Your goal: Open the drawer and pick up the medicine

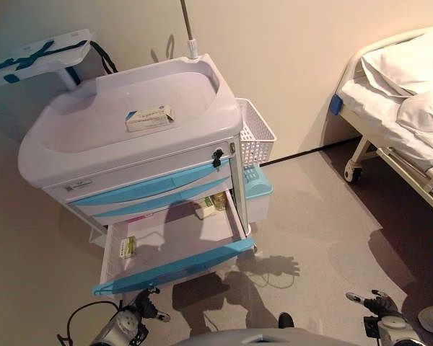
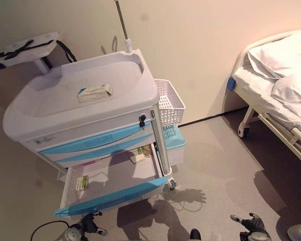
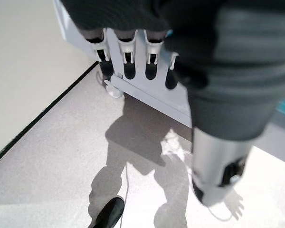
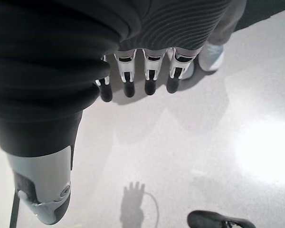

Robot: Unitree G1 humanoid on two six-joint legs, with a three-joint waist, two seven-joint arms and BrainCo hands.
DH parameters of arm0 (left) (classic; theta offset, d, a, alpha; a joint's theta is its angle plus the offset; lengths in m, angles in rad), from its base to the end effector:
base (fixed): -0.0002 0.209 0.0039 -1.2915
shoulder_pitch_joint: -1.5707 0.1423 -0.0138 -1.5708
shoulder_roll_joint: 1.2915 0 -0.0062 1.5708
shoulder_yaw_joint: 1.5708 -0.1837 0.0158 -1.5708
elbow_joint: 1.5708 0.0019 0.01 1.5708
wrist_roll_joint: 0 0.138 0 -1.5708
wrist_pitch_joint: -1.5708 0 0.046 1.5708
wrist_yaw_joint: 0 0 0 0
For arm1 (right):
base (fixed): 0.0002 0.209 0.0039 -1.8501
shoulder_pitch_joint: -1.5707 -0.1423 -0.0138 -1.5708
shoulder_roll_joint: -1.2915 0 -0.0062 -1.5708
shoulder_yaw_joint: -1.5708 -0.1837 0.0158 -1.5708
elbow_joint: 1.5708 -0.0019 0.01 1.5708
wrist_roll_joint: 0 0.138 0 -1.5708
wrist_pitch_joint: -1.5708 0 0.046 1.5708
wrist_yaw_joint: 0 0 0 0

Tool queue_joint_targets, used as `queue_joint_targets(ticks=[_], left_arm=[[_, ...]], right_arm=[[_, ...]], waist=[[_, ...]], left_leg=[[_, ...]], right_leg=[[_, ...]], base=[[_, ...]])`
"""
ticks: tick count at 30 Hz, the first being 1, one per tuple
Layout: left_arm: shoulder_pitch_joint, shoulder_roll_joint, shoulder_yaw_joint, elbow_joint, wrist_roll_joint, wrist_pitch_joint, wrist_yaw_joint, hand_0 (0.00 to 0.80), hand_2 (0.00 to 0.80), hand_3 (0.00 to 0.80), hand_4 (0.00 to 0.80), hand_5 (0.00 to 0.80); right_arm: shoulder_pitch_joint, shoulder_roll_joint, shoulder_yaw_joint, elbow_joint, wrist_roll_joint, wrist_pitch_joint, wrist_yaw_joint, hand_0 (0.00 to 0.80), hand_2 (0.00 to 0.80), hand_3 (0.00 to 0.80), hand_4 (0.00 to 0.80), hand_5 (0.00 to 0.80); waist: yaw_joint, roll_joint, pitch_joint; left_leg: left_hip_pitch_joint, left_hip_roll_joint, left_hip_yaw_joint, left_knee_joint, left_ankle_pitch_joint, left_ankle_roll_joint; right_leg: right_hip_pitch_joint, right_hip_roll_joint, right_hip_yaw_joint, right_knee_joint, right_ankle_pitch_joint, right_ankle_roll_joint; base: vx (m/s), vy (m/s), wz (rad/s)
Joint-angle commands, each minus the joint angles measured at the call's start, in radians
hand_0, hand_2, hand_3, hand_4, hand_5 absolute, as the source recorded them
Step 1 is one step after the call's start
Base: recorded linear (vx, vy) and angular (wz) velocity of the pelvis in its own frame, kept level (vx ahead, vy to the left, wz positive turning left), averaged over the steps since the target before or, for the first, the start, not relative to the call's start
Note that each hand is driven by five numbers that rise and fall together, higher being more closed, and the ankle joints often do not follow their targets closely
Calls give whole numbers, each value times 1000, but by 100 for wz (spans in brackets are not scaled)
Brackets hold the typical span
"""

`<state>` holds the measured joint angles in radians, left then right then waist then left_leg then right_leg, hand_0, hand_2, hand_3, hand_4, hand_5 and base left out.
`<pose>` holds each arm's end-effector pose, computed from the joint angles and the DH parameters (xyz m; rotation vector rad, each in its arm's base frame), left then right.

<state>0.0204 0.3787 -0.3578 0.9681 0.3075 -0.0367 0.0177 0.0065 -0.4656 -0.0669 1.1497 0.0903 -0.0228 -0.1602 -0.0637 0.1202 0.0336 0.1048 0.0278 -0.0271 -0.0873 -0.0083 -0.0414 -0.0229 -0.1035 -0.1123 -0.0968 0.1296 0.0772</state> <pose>0.1031 0.2370 -0.0949 0.7936 0.9751 -0.3054 0.0841 -0.3125 -0.0768 -0.3861 1.0565 -0.5135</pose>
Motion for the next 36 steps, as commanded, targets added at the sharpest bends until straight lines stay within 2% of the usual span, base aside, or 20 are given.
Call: queue_joint_targets(ticks=[1, 9, 15, 24, 28, 36], left_arm=[[-94, 44, 7, 79, 78, -18, 8, 0, 0, 0, 0, 0], [-159, 43, -6, 142, 93, -3, 19, 0, 0, 0, 0, 0], [-205, 64, -13, 145, 91, 2, 29, 0, 0, 0, 0, 0], [-292, 132, 1, 113, 67, 11, 69, 0, 0, 0, 0, 0], [-333, 184, 8, 105, 54, 14, 88, 0, 0, 0, 0, 0], [-380, 235, 18, 99, 39, 17, 103, 0, 0, 0, 0, 0]], right_arm=[[-42, 18, 15, 29, 10, -27, -6, 0, 0, 0, 0, 0], [-57, 16, 34, -6, 15, -28, -7, 0, 0, 0, 0, 0], [-69, 15, 45, -49, 23, -31, -10, 0, 0, 0, 0, 0], [-96, 8, 58, -88, 34, -38, -14, 0, 0, 0, 0, 0], [-108, 2, 62, -89, 35, -41, -17, 0, 0, 0, 0, 0], [-121, -1, 70, -90, 35, -45, -15, 0, 0, 0, 0, 0]], waist=[[-16, -65, 1], [-30, -84, 26], [-40, -97, 50], [-48, -125, 99], [-51, -137, 120], [-54, -150, 142]], left_leg=[[-92, -52, -15, 12, 27, 17], [-111, -53, -9, 12, 28, 20], [-137, -52, -1, 14, 32, 21], [-194, -53, 16, 32, 36, 24], [-216, -53, 17, 40, 34, 25], [-238, -53, 18, 53, 31, 26]], right_leg=[[16, -27, -11, 22, -51, 72], [-13, -24, 2, 27, -43, 72], [-49, -21, 15, 32, -34, 74], [-114, -17, 40, 44, -17, 74], [-138, -16, 44, 49, -13, 75], [-159, -15, 47, 57, -11, 76]], base=[[-21, 3, -4], [0, -1, -7], [-23, 7, -4], [-20, 9, -13], [-5, 5, -8], [0, 0, 0]])
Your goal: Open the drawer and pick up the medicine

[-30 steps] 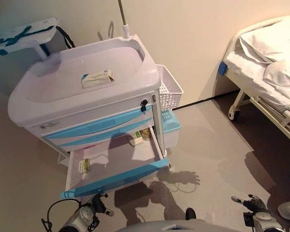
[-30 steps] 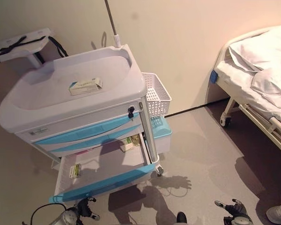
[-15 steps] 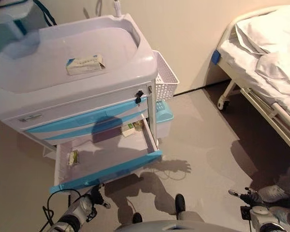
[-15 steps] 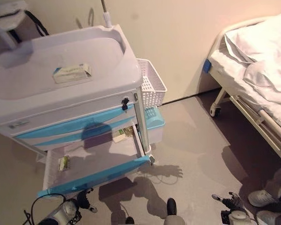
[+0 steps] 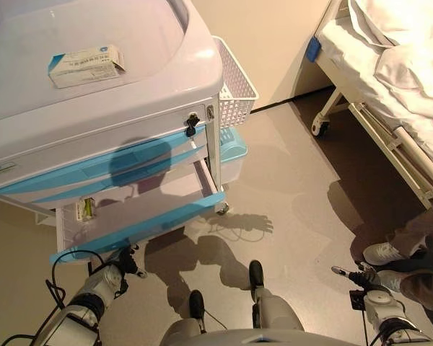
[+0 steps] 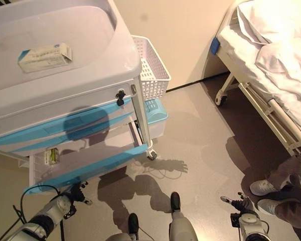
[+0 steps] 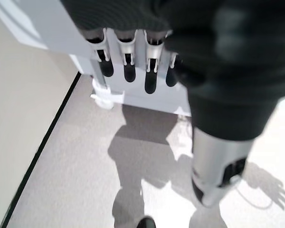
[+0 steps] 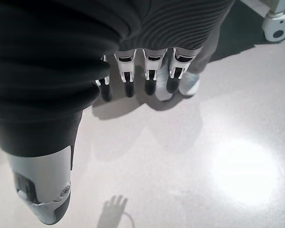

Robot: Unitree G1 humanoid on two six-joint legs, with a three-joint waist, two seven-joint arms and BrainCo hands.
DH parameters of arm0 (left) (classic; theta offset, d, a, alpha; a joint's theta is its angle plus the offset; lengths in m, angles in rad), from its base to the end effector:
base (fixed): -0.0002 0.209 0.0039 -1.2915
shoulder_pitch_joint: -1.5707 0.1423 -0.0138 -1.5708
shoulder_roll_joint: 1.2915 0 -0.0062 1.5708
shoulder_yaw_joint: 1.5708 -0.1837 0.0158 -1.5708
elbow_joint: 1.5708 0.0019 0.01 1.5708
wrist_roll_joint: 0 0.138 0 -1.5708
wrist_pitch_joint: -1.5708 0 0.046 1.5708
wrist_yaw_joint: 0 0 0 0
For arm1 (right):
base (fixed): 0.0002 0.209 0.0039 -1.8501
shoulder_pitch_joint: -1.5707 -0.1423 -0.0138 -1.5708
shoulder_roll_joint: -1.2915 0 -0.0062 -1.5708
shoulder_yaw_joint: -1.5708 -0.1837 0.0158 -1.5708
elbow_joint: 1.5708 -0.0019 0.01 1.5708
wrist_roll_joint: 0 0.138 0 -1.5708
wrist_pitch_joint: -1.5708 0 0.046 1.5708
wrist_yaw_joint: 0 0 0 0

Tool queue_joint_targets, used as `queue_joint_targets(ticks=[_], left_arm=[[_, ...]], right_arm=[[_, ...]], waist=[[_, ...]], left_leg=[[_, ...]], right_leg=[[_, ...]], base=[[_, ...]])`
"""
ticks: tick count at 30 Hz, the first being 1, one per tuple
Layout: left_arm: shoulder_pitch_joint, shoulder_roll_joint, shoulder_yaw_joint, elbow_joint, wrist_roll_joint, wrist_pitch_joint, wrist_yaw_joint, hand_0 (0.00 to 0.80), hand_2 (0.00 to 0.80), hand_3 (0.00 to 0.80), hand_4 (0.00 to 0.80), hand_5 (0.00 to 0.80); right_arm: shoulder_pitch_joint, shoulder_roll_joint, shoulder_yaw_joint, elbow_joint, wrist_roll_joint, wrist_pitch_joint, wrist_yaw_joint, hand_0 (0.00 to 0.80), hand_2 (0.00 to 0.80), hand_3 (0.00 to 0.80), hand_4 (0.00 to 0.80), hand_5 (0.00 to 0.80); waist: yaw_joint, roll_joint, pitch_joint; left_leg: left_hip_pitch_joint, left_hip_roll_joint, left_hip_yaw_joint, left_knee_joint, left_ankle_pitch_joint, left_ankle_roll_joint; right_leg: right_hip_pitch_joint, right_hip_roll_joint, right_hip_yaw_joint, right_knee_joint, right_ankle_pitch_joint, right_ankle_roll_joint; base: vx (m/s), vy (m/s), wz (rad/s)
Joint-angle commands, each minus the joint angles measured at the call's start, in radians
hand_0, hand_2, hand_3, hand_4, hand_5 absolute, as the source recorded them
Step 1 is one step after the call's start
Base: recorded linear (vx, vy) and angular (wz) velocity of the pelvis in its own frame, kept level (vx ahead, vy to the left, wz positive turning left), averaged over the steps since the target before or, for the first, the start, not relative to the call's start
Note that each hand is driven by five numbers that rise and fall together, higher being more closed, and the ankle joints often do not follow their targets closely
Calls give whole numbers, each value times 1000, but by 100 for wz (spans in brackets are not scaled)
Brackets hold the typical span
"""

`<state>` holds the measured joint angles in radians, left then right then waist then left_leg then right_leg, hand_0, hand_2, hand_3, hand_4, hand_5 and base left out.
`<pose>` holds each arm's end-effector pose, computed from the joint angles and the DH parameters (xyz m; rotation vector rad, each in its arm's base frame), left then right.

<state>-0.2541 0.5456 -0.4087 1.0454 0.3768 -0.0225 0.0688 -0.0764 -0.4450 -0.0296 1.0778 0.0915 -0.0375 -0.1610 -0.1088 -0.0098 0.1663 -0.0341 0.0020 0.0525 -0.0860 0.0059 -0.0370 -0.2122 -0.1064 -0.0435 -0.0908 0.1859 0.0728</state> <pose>0.1834 0.2837 -0.0453 1.1054 0.7984 -0.1733 0.1264 -0.2988 -0.0679 -0.3797 0.9008 -0.4440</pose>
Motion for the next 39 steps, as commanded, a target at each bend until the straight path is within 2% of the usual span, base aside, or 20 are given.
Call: queue_joint_targets(ticks=[1, 16, 27, 39], left_arm=[[-110, 73, 70, 21, -31, 3, 54, 0, 0, 0, 0, 0], [-167, 131, 89, 24, -35, 6, 84, 0, 0, 0, 0, 0], [-276, 250, 87, -8, -66, 1, 102, 0, 0, 0, 0, 0], [-406, 355, 33, -9, -65, 0, 105, 0, 0, 0, 0, 0]], right_arm=[[-39, -21, 32, -22, 34, -31, -14, 0, 0, 0, 0, 0], [-53, -20, 54, -17, 28, -40, -8, 0, 0, 0, 0, 0], [-44, -23, 72, -25, 29, -46, 11, 0, 0, 0, 0, 0], [-46, -29, 98, -38, 35, -53, 26, 0, 0, 0, 0, 0]], waist=[[-9, -21, 11], [-10, -35, 37], [-19, -57, 74], [-28, -86, 106]], left_leg=[[-101, -27, -62, 52, 17, 22], [-117, -21, -55, 55, 15, 19], [-167, -14, -53, 76, 23, 18], [-237, -7, -58, 113, 27, 17]], right_leg=[[28, -12, -21, 51, -68, 80], [6, -7, -10, 50, -61, 81], [-41, -7, -6, 55, -43, 82], [-94, -9, -6, 61, -26, 82]], base=[[0, 0, 0], [0, 0, 0], [-24, -1, 0], [-8, 0, 0]])
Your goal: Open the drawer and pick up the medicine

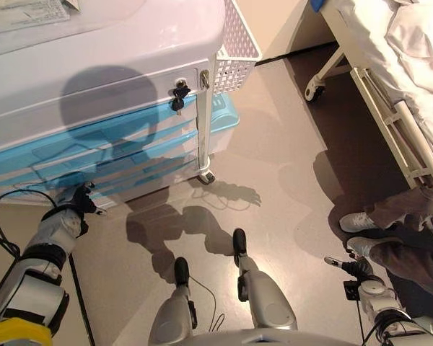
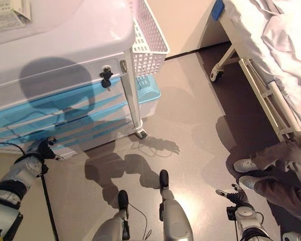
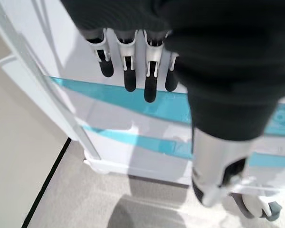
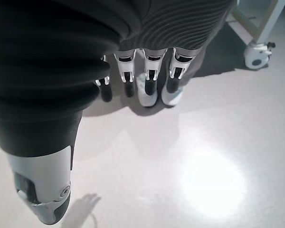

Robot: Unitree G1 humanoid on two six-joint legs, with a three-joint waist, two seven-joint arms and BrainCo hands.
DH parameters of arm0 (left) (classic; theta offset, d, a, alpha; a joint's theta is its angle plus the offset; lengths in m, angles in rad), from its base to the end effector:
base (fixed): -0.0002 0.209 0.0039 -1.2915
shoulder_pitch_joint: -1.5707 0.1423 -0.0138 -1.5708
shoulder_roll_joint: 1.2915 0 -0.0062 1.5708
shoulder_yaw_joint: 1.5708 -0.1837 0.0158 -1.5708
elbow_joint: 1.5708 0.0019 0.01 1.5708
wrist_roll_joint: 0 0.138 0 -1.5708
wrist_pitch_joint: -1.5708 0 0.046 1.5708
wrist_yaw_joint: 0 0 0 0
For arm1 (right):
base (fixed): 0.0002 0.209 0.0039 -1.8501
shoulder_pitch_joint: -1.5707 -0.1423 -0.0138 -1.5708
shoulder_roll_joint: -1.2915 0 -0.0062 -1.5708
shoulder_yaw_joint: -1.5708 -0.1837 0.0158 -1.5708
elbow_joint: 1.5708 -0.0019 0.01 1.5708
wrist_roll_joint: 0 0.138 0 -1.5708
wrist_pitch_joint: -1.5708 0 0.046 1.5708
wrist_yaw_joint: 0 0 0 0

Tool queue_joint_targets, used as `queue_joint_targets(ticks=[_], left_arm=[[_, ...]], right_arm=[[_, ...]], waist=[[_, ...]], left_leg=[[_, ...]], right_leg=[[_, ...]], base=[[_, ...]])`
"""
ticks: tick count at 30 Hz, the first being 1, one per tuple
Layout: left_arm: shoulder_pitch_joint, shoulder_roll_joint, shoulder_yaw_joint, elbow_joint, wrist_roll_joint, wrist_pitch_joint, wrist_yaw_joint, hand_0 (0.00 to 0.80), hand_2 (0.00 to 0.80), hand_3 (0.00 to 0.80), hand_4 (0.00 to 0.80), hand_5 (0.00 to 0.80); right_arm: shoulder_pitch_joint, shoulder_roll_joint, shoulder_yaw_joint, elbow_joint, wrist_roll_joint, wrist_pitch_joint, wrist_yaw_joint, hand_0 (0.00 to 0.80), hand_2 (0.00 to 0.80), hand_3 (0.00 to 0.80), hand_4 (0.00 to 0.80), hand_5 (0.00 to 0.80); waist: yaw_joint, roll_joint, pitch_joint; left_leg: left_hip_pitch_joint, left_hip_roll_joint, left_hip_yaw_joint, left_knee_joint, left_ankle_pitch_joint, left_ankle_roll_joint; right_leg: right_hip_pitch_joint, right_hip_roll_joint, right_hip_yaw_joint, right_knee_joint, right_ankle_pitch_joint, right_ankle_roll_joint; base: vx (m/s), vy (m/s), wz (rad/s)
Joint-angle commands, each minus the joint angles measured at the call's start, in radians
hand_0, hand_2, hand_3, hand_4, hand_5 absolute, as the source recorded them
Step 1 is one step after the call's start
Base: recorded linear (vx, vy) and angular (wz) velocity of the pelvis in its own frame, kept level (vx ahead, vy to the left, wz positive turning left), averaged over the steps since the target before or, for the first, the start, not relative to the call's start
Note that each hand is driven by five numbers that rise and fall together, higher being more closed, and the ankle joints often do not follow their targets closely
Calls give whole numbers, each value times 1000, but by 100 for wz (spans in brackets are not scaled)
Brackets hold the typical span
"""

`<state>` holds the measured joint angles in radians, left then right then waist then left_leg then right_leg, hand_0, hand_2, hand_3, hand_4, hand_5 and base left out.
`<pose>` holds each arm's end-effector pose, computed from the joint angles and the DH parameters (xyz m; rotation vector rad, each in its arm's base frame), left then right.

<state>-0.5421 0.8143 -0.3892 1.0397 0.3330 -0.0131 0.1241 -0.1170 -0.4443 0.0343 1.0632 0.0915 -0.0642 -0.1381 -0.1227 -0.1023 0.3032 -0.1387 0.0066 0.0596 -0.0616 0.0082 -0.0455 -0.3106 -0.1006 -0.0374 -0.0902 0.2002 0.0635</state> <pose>0.2536 0.3457 0.0663 1.2807 0.5274 0.1943 0.1439 -0.2907 -0.0635 -0.4013 0.8360 -0.3561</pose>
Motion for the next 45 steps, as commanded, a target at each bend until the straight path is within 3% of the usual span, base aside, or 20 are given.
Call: queue_joint_targets(ticks=[1, 10, 19, 29, 37, 42, 45], left_arm=[[-125, 92, 11, -3, -20, -11, 52, 0, 0, 0, 0, 0], [-144, 90, 8, -11, -23, -13, 61, 0, 0, 0, 0, 0], [-62, 49, 78, -16, -58, -11, 57, 0, 0, 0, 0, 0], [116, -50, 204, 6, -156, -19, 21, 0, 0, 0, 0, 0], [320, -179, 315, 11, -247, -25, -17, 0, 0, 0, 0, 0], [424, -304, 376, 129, -311, -20, -53, 0, 0, 0, 0, 0], [448, -336, 400, 165, -337, -20, -63, 0, 0, 0, 0, 0]], right_arm=[[-4, -28, 36, -21, 35, -28, 5, 0, 0, 0, 0, 0], [-5, -13, 53, -13, 38, -32, 10, 0, 0, 0, 0, 0], [16, -4, 53, -18, 19, -23, 14, 0, 0, 0, 0, 0], [43, -4, 17, 81, -24, 12, 26, 0, 0, 0, 0, 0], [60, -3, -21, 156, -58, 43, 41, 0, 0, 0, 0, 0], [63, -3, -38, 203, -83, 58, 49, 0, 0, 0, 0, 0], [70, 0, -43, 218, -86, 60, 51, 0, 0, 0, 0, 0]], waist=[[-14, 6, -31], [-11, 3, -34], [-5, 6, -48], [9, 30, -146], [20, 68, -242], [32, 84, -300], [34, 87, -311]], left_leg=[[-134, -12, -66, 89, 25, 25], [-133, -11, -72, 87, 24, 23], [-107, -14, -71, 84, 18, 21], [4, -19, -75, 41, 3, 20], [95, -19, -74, 12, -7, 22], [134, -20, -76, 6, -12, 24], [142, -19, -79, 3, -10, 24]], right_leg=[[3, -16, -13, 60, -39, 92], [5, -16, -12, 61, -43, 91], [25, -14, -10, 61, -48, 89], [123, -7, -24, 57, -81, 83], [213, -4, -31, 44, -109, 79], [260, -3, -36, 35, -120, 77], [271, -3, -41, 34, -123, 77]], base=[[0, 0, 0], [0, 0, 0], [0, 0, 0], [50, -16, -1], [54, -13, 1], [0, 0, 0], [0, 0, 0]])
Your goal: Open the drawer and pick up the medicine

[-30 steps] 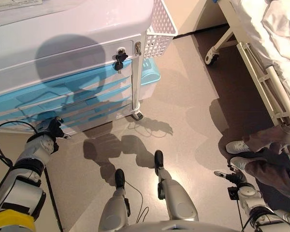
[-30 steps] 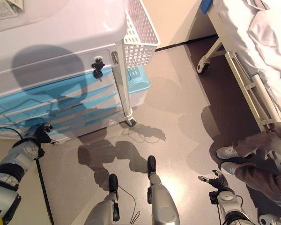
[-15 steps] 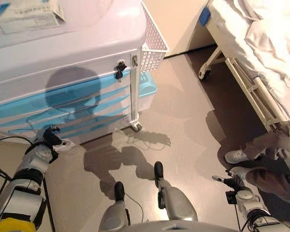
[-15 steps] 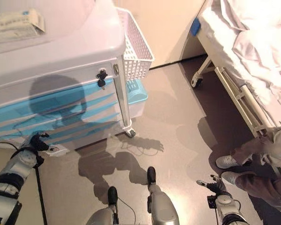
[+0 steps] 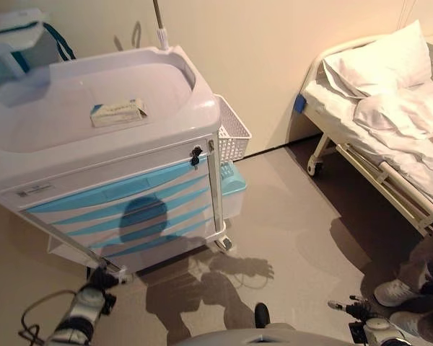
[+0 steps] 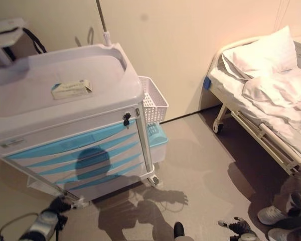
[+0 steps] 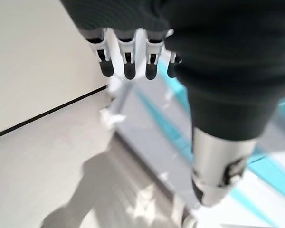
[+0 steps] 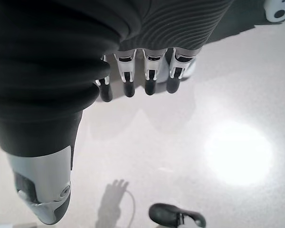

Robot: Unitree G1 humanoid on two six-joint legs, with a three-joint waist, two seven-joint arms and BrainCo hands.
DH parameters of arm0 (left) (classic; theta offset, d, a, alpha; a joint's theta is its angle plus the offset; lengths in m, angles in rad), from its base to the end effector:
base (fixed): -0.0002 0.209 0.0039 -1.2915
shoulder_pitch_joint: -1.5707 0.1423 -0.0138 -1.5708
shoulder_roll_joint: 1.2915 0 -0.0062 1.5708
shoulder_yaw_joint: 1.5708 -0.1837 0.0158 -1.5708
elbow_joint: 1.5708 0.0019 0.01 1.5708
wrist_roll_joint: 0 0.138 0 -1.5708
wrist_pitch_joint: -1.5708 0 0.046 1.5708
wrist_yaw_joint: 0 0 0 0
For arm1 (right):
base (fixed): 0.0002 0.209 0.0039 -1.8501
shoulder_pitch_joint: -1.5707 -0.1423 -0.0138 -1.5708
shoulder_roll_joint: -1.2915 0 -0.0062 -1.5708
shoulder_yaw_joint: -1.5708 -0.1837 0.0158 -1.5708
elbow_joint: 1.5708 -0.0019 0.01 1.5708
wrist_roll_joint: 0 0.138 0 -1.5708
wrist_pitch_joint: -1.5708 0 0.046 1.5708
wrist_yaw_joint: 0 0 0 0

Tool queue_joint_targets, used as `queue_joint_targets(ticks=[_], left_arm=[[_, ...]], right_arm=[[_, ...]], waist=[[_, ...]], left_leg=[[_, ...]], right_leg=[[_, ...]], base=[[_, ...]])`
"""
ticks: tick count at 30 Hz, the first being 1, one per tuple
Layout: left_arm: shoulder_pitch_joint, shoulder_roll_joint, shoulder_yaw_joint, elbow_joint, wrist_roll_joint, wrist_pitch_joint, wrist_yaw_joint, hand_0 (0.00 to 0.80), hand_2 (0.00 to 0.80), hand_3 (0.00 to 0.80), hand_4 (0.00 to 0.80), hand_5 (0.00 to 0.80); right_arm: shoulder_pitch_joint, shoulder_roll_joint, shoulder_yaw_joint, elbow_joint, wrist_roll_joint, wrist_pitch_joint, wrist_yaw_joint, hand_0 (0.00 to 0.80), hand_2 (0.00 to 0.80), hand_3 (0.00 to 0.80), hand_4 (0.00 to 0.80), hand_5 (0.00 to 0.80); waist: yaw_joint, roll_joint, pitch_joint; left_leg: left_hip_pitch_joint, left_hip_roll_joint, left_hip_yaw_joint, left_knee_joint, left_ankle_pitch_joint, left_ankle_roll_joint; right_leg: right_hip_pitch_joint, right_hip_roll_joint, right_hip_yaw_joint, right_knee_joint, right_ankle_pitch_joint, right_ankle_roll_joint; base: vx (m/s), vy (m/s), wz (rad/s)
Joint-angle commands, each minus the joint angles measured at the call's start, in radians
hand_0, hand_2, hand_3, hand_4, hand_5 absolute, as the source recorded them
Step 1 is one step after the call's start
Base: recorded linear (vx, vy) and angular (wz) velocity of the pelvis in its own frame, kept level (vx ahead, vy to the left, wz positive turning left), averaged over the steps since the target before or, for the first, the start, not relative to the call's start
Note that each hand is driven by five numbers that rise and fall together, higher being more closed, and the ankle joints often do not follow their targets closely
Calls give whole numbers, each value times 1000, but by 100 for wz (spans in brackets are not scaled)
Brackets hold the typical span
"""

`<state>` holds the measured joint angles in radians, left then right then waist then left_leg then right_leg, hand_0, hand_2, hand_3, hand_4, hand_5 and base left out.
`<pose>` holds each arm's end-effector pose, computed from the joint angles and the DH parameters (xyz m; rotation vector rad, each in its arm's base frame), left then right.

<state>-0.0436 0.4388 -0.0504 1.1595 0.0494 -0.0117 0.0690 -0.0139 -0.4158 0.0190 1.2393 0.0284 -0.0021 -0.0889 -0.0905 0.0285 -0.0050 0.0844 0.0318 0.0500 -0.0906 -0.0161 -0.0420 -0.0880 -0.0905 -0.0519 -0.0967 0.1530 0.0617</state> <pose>0.1004 0.2944 -0.0820 0.5010 1.0870 0.2383 0.0754 -0.2924 -0.0915 -0.4025 1.1898 -0.3334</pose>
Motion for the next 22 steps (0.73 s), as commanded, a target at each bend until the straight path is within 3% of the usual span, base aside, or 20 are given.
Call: queue_joint_targets(ticks=[1, 9, 22], left_arm=[[-27, 14, 83, 75, -82, -16, -19, 0, 0, 0, 0, 0], [48, -71, 122, 149, -119, -2, -43, 0, 0, 0, 0, 0], [85, -131, 89, 212, -66, 12, -62, 0, 0, 0, 0, 0]], right_arm=[[-32, -23, -32, 55, -22, 0, 6, 0, 0, 0, 0, 0], [-12, 11, -15, 89, -39, 7, 21, 0, 0, 0, 0, 0], [13, 62, 3, 133, -28, 11, 39, 0, 0, 0, 0, 0]], waist=[[6, -41, -16], [19, -42, -46], [31, -54, -55]], left_leg=[[-75, -45, -71, 29, 15, 20], [-45, -47, -89, 27, 11, 25], [-25, -42, -106, 35, 0, 27]], right_leg=[[57, -14, -29, 39, -78, 78], [92, -16, -47, 46, -91, 73], [122, -18, -63, 53, -105, 71]], base=[[0, 0, 0], [5, -3, 9], [6, -1, 6]])
